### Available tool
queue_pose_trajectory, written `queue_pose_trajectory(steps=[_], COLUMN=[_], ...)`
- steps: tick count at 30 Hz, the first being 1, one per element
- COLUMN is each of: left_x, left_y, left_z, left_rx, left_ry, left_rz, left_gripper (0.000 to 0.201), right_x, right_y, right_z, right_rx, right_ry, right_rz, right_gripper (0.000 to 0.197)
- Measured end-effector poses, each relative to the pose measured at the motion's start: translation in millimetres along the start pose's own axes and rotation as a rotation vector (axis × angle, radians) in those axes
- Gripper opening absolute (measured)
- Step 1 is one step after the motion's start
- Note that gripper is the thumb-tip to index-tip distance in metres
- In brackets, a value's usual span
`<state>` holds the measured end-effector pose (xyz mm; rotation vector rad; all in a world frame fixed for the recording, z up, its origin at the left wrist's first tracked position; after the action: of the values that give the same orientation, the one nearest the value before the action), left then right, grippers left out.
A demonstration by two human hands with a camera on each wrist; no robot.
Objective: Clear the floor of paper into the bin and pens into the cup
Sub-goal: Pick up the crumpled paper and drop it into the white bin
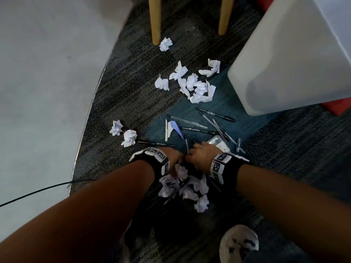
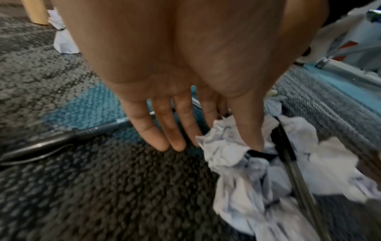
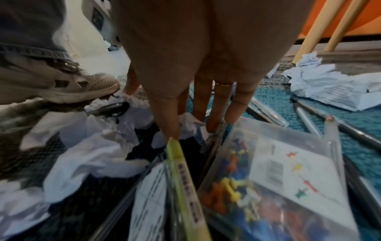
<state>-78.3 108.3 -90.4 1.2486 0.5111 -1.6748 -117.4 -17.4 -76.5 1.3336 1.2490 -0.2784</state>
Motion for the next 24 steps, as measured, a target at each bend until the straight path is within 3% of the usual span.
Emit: queue_pose_trajectory(steps=[4,9,13,15,18,22,24], left_x=[3,5,2,-1,-9,-37,-56], left_y=[-12,-13,6,21,52,110,140], left_z=[1,3,9,12,18,38,51], left_rx=[0.046,0.072,0.055,0.042,0.003,-0.052,-0.079], left_ry=[-0.006,-0.030,-0.047,-0.025,-0.027,-0.056,-0.075], left_rz=[0.019,0.040,0.102,0.116,0.181,0.465,0.544], left_gripper=[0.058,0.034,0.021,0.017,0.029,0.038,0.044], right_x=[2,7,2,-6,-24,-66,-99], right_y=[-7,-6,15,31,58,107,133], right_z=[0,6,17,25,44,72,83], right_rx=[-0.097,-0.062,0.179,0.293,0.347,0.420,0.449], right_ry=[-0.099,-0.117,-0.117,-0.126,-0.138,-0.214,-0.262], right_rz=[-0.017,-0.052,-0.054,0.012,0.131,0.370,0.513], right_gripper=[0.023,0.030,0.032,0.030,0.027,0.025,0.027])
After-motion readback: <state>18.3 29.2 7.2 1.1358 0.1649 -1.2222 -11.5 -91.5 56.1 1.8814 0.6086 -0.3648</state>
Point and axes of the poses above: each hand's wrist, its own x-axis towards the middle knuckle, its own y-axis out of the back of the hand, z = x × y, the point moved 3 cm from there along x, towards the middle knuckle, and after that the axes turned 11 degrees about -z, right-handed, at the moved point
